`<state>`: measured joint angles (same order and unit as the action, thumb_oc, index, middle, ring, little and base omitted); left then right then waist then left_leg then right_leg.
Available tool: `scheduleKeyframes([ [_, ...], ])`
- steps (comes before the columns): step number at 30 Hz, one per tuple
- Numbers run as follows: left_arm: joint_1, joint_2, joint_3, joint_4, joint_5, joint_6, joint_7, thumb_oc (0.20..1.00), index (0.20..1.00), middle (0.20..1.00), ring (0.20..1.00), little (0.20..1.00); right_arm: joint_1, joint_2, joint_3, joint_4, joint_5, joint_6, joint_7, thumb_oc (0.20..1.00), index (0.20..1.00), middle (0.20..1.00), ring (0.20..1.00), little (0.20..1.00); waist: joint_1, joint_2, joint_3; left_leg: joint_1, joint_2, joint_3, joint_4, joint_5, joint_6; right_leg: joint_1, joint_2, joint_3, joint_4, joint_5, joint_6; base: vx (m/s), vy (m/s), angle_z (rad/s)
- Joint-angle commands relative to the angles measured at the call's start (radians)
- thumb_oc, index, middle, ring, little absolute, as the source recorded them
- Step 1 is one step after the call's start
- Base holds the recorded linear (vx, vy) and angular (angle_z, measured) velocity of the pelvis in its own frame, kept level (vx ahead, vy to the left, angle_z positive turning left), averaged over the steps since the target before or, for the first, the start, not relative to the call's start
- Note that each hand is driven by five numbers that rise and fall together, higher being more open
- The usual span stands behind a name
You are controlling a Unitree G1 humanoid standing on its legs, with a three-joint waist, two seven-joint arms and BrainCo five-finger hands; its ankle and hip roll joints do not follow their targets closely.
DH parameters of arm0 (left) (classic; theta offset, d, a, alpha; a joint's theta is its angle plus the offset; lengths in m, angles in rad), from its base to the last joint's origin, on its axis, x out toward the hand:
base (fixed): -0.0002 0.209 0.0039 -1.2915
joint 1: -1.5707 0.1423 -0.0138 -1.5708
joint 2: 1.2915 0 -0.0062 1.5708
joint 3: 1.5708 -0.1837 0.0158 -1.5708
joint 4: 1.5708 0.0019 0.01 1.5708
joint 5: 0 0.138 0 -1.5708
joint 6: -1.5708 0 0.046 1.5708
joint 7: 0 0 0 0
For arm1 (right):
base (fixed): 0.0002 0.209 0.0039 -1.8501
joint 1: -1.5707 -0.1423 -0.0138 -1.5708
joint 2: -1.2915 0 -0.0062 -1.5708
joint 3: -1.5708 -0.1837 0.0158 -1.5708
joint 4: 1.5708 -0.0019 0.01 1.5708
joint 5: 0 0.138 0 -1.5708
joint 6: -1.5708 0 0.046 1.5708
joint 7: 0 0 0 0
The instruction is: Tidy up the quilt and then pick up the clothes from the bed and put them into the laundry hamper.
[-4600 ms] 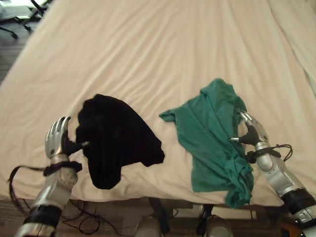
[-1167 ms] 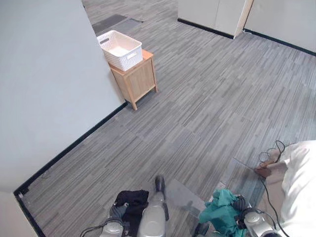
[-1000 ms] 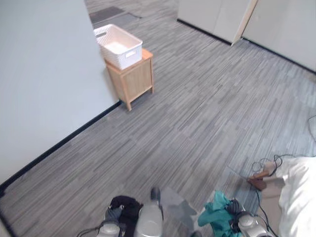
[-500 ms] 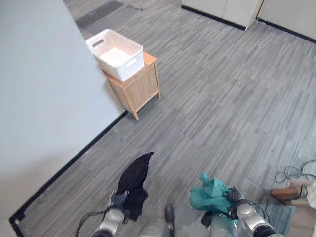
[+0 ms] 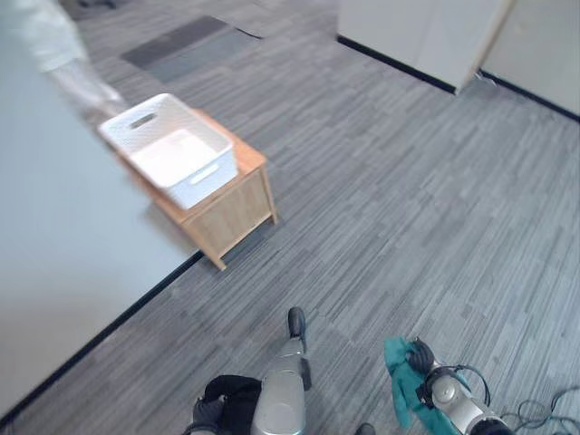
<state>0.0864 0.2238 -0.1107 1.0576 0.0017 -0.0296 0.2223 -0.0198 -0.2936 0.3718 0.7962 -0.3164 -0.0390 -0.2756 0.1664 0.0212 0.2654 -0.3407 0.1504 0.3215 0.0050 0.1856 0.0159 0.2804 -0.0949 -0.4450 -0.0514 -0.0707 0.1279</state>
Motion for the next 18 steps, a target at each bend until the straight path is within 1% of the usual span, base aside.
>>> scheduleKeyframes([
  [1, -0.087, 0.025, -0.02, 0.017, -0.038, -0.015, 0.069, 0.2, 0.2, 0.2, 0.2, 0.2, 0.053, 0.007, -0.078, -0.044, 0.077, -0.014, -0.034, 0.2, 0.2, 0.2, 0.2, 0.2, -0.052, 0.004, 0.044, 0.13, 0.045, 0.031, 0.021, -0.089, -0.118, -0.088, -0.066, -0.016, 0.019, -0.069, 0.047, 0.35, 0.629, -0.94],
  [2, -0.102, 0.034, -0.017, 0.025, -0.051, -0.012, 0.071, 0.2, 0.2, 0.2, 0.2, 0.2, 0.066, 0.023, -0.085, -0.039, 0.105, -0.015, -0.025, 0.2, 0.2, 0.2, 0.2, 0.2, -0.065, -0.007, 0.049, 0.157, 0.029, 0.05, 0.01, -0.104, -0.105, -0.125, -0.09, -0.01, 0.088, -0.054, 0.053, 0.14, 0.272, -0.58],
  [3, -0.103, 0.035, -0.017, 0.025, -0.051, -0.012, 0.071, 0.2, 0.2, 0.2, 0.2, 0.2, 0.065, 0.023, -0.086, -0.039, 0.105, -0.015, -0.025, 0.2, 0.2, 0.2, 0.2, 0.2, -0.063, -0.009, 0.049, 0.159, 0.028, 0.052, 0.009, -0.104, -0.104, -0.127, -0.093, -0.007, 0.091, -0.056, 0.054, 0.23, 0.447, -0.72],
  [4, -0.108, 0.041, -0.019, 0.017, -0.05, -0.012, 0.082, 0.2, 0.2, 0.2, 0.2, 0.2, 0.114, 0.061, -0.115, -0.031, 0.146, -0.03, -0.043, 0.2, 0.2, 0.2, 0.2, 0.2, -0.089, -0.022, 0.063, 0.221, 0.003, 0.094, 0.008, -0.149, -0.075, -0.218, -0.168, -0.014, 0.283, 0.006, 0.089, 0.16, 0.29, -0.61],
  [5, -0.108, 0.042, -0.019, 0.017, -0.05, -0.012, 0.082, 0.2, 0.2, 0.2, 0.2, 0.2, 0.115, 0.062, -0.115, -0.032, 0.146, -0.03, -0.043, 0.2, 0.2, 0.2, 0.2, 0.2, -0.088, -0.024, 0.063, 0.221, 0.001, 0.096, 0.007, -0.149, -0.074, -0.221, -0.172, -0.012, 0.288, 0.003, 0.09, 0.31, 0.651, -0.8],
  [6, -0.127, 0.048, -0.023, -0.012, -0.085, -0.019, 0.1, 0.2, 0.2, 0.2, 0.2, 0.2, 0.116, 0.071, -0.137, -0.018, 0.197, -0.036, -0.04, 0.2, 0.2, 0.2, 0.2, 0.2, -0.138, -0.011, 0.081, 0.27, -0.017, 0.097, -0.023, -0.162, -0.056, -0.334, -0.167, 0.031, 0.477, 0.043, 0.091, 0.16, 0.37, -0.53],
  [7, -0.127, 0.048, -0.023, -0.012, -0.085, -0.019, 0.1, 0.2, 0.2, 0.2, 0.2, 0.2, 0.116, 0.071, -0.137, -0.018, 0.197, -0.036, -0.04, 0.2, 0.2, 0.2, 0.2, 0.2, -0.136, -0.013, 0.081, 0.271, -0.02, 0.099, -0.024, -0.162, -0.056, -0.338, -0.17, 0.034, 0.482, 0.041, 0.092, 0.24, 0.522, -0.23],
  [8, -0.139, 0.051, -0.035, -0.035, -0.095, -0.024, 0.105, 0.2, 0.2, 0.2, 0.2, 0.2, 0.107, 0.074, -0.146, -0.028, 0.238, -0.046, -0.037, 0.2, 0.2, 0.2, 0.2, 0.2, -0.158, -0.001, 0.089, 0.291, -0.031, 0.088, -0.037, -0.166, -0.052, -0.396, -0.096, 0.066, 0.514, 0.019, 0.075, 0.23, 0.331, 0.27],
  [9, -0.143, 0.045, -0.042, -0.058, -0.108, -0.029, 0.107, 0.2, 0.2, 0.2, 0.2, 0.2, 0.121, 0.072, -0.166, -0.046, 0.267, -0.053, -0.041, 0.2, 0.2, 0.2, 0.2, 0.2, -0.186, 0.004, 0.091, 0.322, -0.072, 0.064, -0.051, -0.175, -0.055, -0.416, -0.033, 0.063, 0.46, -0.026, 0.094, 0.34, 0.394, 0.39],
  [10, -0.142, 0.033, -0.052, -0.059, -0.105, -0.03, 0.102, 0.2, 0.2, 0.2, 0.2, 0.2, 0.133, 0.077, -0.176, -0.064, 0.282, -0.059, -0.051, 0.2, 0.2, 0.2, 0.2, 0.2, -0.199, 0.006, 0.084, 0.331, -0.09, 0.056, -0.047, -0.187, -0.052, -0.387, -0.024, 0.069, 0.407, -0.066, 0.073, 0.26, 0.236, 0.44],
  [11, -0.142, 0.033, -0.052, -0.059, -0.105, -0.03, 0.102, 0.2, 0.2, 0.2, 0.2, 0.2, 0.133, 0.076, -0.176, -0.064, 0.282, -0.059, -0.051, 0.2, 0.2, 0.2, 0.2, 0.2, -0.199, 0.008, 0.083, 0.329, -0.087, 0.055, -0.046, -0.186, -0.053, -0.386, -0.02, 0.068, 0.401, -0.062, 0.071, 0.28, 0.21, 0.55],
  [12, -0.136, 0.014, -0.074, -0.05, -0.105, -0.035, 0.093, 0.2, 0.2, 0.2, 0.2, 0.2, 0.15, 0.085, -0.192, -0.073, 0.323, -0.077, -0.063, 0.2, 0.2, 0.2, 0.2, 0.2, -0.214, 0.01, 0.065, 0.355, -0.113, 0.053, -0.053, -0.207, -0.052, -0.377, 0.006, 0.103, 0.362, -0.083, 0.026, 0.27, 0.22, 0.52],
  [13, -0.135, 0.003, -0.079, -0.054, -0.103, -0.035, 0.082, 0.2, 0.2, 0.2, 0.2, 0.2, 0.157, 0.075, -0.205, -0.08, 0.327, -0.077, -0.066, 0.2, 0.2, 0.2, 0.2, 0.2, -0.227, 0.018, 0.058, 0.36, -0.126, 0.037, -0.051, -0.218, -0.05, -0.401, 0.028, 0.137, 0.345, -0.081, 0.013, 0.39, 0.277, 0.69],
  [14, -0.138, -0.004, -0.081, -0.05, -0.101, -0.036, 0.073, 0.2, 0.2, 0.2, 0.2, 0.2, 0.158, 0.076, -0.217, -0.084, 0.341, -0.074, -0.07, 0.2, 0.2, 0.2, 0.2, 0.2, -0.237, 0.018, 0.05, 0.367, -0.139, 0.034, -0.042, -0.238, -0.048, -0.387, 0.022, 0.143, 0.296, -0.074, 0.011, 0.21, 0.128, 0.56],
  [15, -0.138, -0.004, -0.081, -0.05, -0.101, -0.036, 0.073, 0.2, 0.2, 0.2, 0.2, 0.2, 0.158, 0.076, -0.217, -0.084, 0.341, -0.073, -0.07, 0.2, 0.2, 0.2, 0.2, 0.2, -0.24, 0.019, 0.052, 0.369, -0.138, 0.032, -0.04, -0.239, -0.048, -0.382, 0.023, 0.14, 0.291, -0.072, 0.011, 0.32, 0.106, 0.94],
  [16, -0.126, -0.019, -0.086, -0.036, -0.106, -0.038, 0.066, 0.2, 0.2, 0.2, 0.2, 0.2, 0.179, 0.08, -0.227, -0.088, 0.339, -0.064, -0.073, 0.2, 0.2, 0.2, 0.2, 0.2, -0.253, 0.025, 0.038, 0.397, -0.147, 0.034, -0.029, -0.274, -0.051, -0.363, -0.014, 0.113, 0.197, -0.03, 0.022, 0.32, 0.099, 0.83],
  [17, -0.116, -0.026, -0.093, -0.035, -0.104, -0.038, 0.059, 0.2, 0.2, 0.2, 0.2, 0.2, 0.182, 0.084, -0.225, -0.072, 0.348, -0.062, -0.073, 0.2, 0.2, 0.2, 0.2, 0.2, -0.264, 0.031, 0.033, 0.415, -0.151, 0.025, -0.032, -0.286, -0.048, -0.395, -0.027, 0.107, 0.183, -0.001, 0.028, 0.32, 0.101, 0.74],
  [18, -0.115, -0.026, -0.093, -0.035, -0.104, -0.038, 0.059, 0.2, 0.2, 0.2, 0.2, 0.2, 0.182, 0.083, -0.225, -0.072, 0.348, -0.063, -0.073, 0.2, 0.2, 0.2, 0.2, 0.2, -0.265, 0.032, 0.032, 0.415, -0.15, 0.023, -0.032, -0.287, -0.048, -0.395, -0.027, 0.105, 0.184, -0.002, 0.029, 0.23, 0.067, 0.45],
])
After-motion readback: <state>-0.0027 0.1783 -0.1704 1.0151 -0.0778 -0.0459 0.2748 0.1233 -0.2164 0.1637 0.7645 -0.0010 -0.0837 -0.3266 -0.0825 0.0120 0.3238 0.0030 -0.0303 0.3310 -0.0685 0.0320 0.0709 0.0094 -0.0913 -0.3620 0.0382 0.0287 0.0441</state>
